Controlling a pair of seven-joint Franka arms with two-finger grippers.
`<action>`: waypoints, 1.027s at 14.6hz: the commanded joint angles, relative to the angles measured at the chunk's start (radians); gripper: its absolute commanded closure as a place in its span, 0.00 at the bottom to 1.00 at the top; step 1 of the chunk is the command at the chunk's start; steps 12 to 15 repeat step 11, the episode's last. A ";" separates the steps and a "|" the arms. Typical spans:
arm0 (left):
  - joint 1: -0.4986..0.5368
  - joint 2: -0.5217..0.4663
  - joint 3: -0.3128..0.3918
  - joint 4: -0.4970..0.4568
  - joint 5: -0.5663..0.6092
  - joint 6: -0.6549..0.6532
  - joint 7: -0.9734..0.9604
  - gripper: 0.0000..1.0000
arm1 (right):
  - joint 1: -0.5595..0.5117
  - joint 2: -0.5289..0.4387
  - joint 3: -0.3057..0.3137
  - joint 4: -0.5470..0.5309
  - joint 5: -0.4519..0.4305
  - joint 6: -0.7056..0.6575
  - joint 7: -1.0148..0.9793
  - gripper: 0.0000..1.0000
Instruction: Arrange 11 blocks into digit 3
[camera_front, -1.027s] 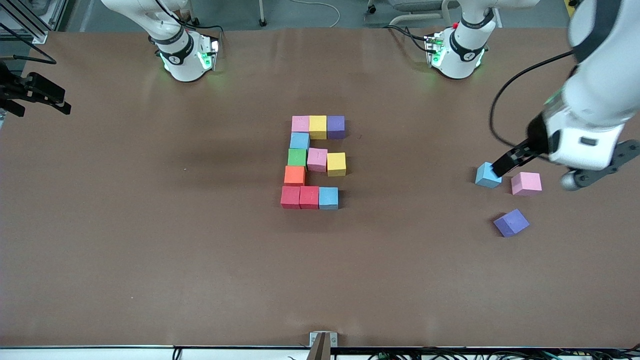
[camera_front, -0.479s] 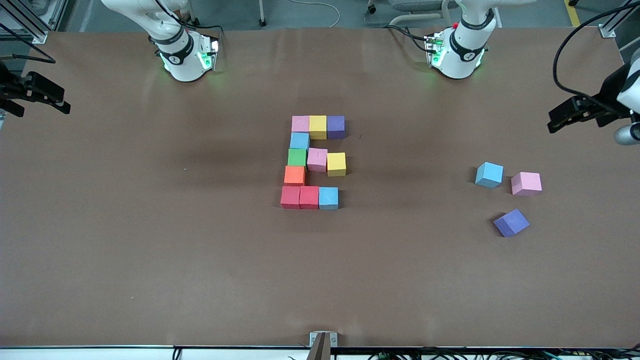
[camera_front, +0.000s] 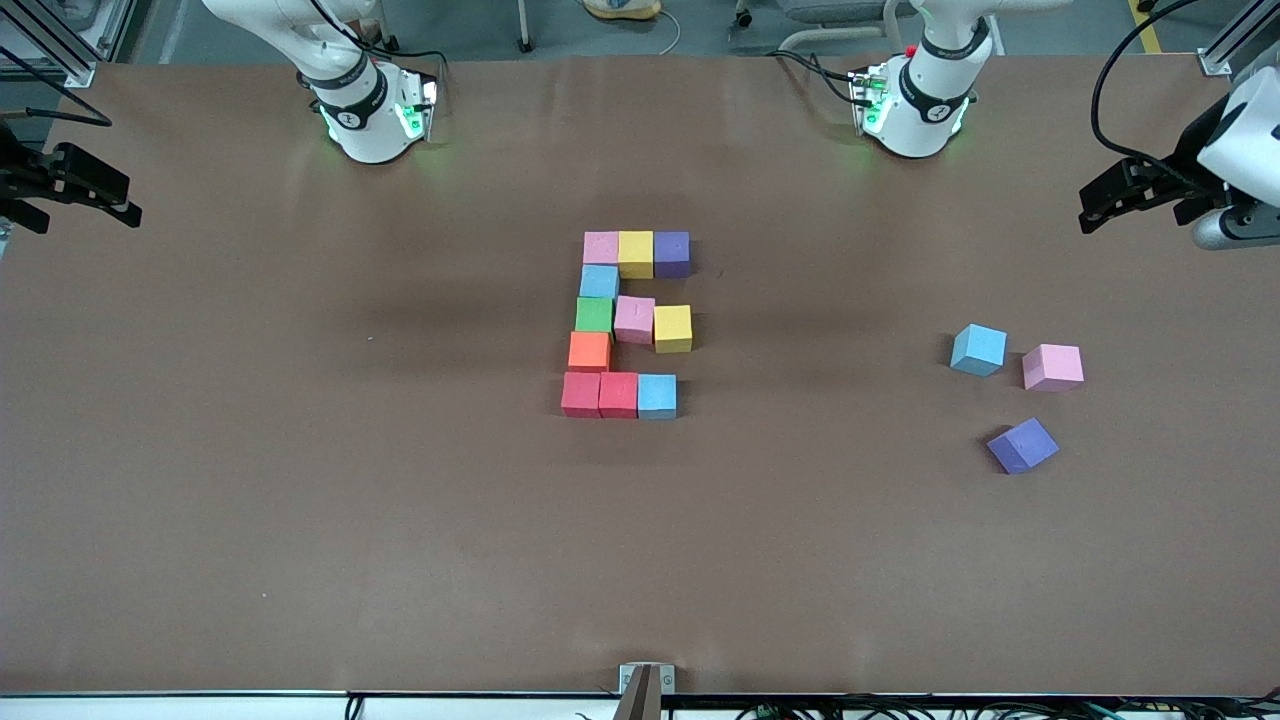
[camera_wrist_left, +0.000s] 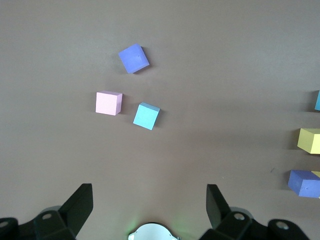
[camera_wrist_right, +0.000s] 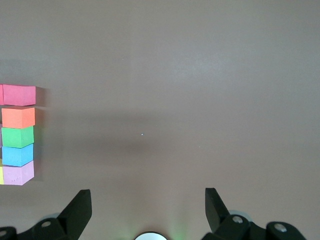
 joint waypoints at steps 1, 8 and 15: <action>-0.001 -0.031 0.001 -0.024 -0.017 0.015 0.013 0.00 | 0.003 -0.028 0.002 -0.032 0.003 0.002 -0.002 0.00; -0.001 -0.011 0.001 0.017 0.000 0.010 -0.001 0.00 | 0.002 -0.028 0.002 -0.031 0.008 -0.013 0.056 0.00; -0.004 -0.003 0.001 0.029 0.000 0.010 0.008 0.00 | 0.003 -0.028 0.002 -0.032 0.009 -0.013 0.044 0.00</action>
